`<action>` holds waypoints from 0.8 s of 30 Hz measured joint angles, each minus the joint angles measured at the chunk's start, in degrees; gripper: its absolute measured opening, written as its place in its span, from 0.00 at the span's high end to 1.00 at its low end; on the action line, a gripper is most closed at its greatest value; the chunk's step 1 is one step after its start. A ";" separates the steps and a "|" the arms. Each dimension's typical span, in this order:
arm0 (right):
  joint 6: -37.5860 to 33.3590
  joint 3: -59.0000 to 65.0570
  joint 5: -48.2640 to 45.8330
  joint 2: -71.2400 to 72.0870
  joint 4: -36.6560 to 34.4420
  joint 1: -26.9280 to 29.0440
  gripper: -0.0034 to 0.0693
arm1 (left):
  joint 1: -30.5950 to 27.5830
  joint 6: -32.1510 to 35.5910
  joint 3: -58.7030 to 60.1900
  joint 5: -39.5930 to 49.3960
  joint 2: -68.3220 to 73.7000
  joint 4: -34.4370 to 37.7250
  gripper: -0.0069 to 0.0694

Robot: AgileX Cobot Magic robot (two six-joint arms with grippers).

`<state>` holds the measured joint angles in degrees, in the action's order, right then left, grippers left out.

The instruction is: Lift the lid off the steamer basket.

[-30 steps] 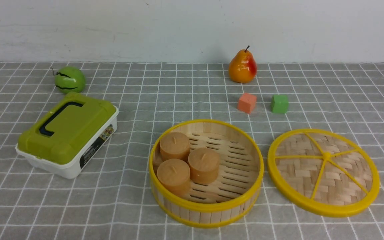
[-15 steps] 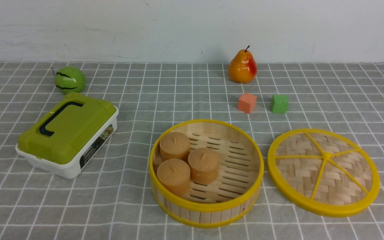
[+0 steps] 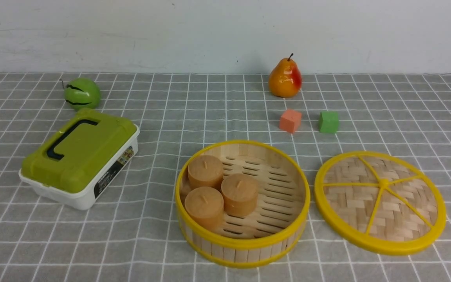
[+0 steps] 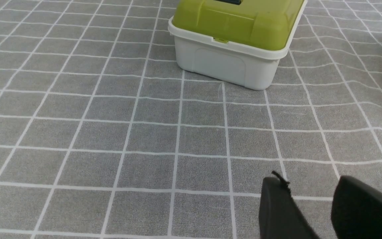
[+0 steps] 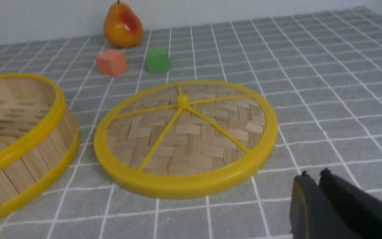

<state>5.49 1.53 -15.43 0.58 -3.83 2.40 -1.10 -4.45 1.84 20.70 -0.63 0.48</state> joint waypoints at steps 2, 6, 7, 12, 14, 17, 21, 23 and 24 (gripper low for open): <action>0.00 0.00 -1.71 0.00 0.20 0.00 0.92 | 0.00 0.00 0.00 0.00 0.00 0.00 0.60; 0.00 -0.06 -4.57 0.00 0.95 0.00 0.91 | 0.00 0.00 0.00 0.00 0.00 0.00 0.60; 0.00 -0.11 -4.75 0.00 0.95 0.00 0.91 | 0.00 0.00 0.00 0.00 0.00 0.00 0.60; 0.04 -0.50 -6.82 0.00 1.01 0.00 0.90 | 0.00 0.00 0.00 0.00 0.00 0.00 0.60; 0.04 -0.52 -6.93 0.00 1.01 0.00 0.90 | 0.00 0.00 0.00 0.00 0.00 0.00 0.60; 0.04 -0.52 -6.93 0.00 1.01 0.00 0.89 | 0.00 0.00 0.00 0.00 0.00 0.00 0.60; 0.04 -0.52 -6.93 0.00 1.01 0.00 0.88 | 0.00 0.00 0.00 0.00 0.00 0.00 0.60; 0.04 -0.52 -6.93 0.00 1.01 0.00 0.88 | 0.00 0.00 0.00 0.00 0.00 0.00 0.60; 0.04 -0.52 -6.93 0.00 1.01 0.00 0.88 | 0.00 0.00 0.00 0.00 0.00 0.00 0.60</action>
<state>5.53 1.01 -22.36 0.58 -2.82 2.40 -1.10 -4.45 1.84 20.70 -0.63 0.48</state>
